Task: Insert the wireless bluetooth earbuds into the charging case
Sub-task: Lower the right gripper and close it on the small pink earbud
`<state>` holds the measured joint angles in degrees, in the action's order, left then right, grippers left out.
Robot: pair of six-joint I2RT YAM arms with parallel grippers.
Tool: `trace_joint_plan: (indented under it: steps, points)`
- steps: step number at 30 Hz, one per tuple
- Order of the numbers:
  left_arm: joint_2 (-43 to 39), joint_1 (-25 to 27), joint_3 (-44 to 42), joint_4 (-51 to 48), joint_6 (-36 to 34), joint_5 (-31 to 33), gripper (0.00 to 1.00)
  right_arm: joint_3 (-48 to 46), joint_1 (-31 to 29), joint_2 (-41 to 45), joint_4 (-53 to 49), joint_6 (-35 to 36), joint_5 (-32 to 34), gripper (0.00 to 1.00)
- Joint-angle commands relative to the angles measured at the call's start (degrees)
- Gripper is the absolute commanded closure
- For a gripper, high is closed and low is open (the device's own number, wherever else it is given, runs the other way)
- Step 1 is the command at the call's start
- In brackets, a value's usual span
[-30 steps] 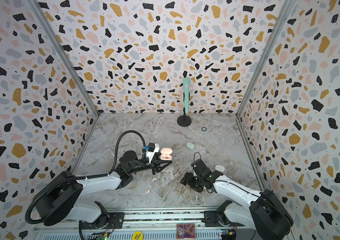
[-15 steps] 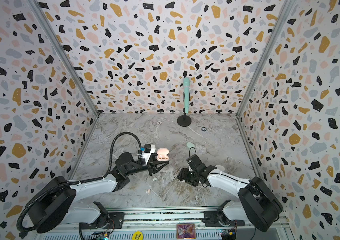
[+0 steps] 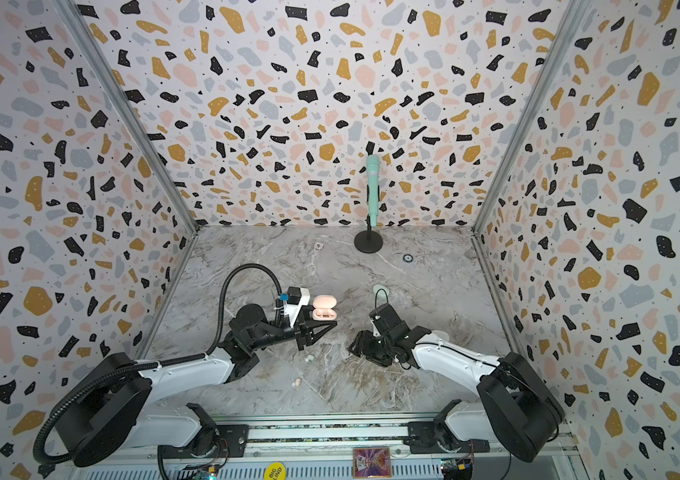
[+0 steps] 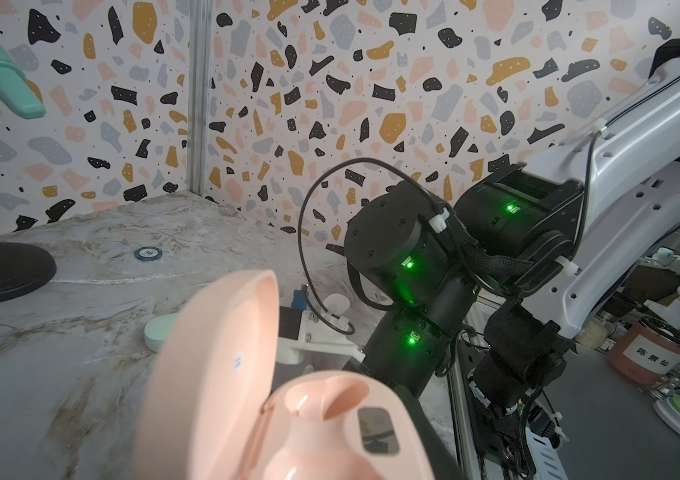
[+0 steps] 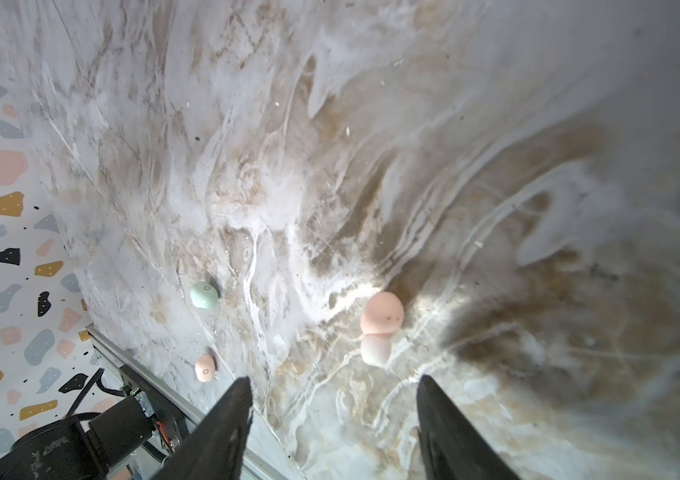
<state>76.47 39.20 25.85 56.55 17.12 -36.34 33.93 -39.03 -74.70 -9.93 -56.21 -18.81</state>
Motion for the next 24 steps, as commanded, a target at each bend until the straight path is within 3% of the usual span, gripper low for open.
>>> trace_joint_plan:
  steps: [1, 10, 17, 24]
  points:
    - [-0.8, -0.37, -0.45, 2.3, -0.9, -0.16, 0.88, 1.73, -0.26, -0.52, -2.27, 0.99, 1.01, 0.36]
    - [-1.61, -0.64, -0.81, 1.85, -1.04, -0.17, 0.88, 2.73, -0.35, -3.43, -2.35, 2.4, 1.87, 0.42]
    - [-1.91, -0.73, -0.88, 1.59, -1.13, -0.23, 0.88, 9.57, -1.32, -5.24, -13.56, 8.61, 7.91, 0.42]
    - [-1.82, -0.79, -1.06, 1.9, -0.95, -0.14, 0.88, 14.57, -1.32, -10.6, -16.26, 11.99, 9.18, 0.47]
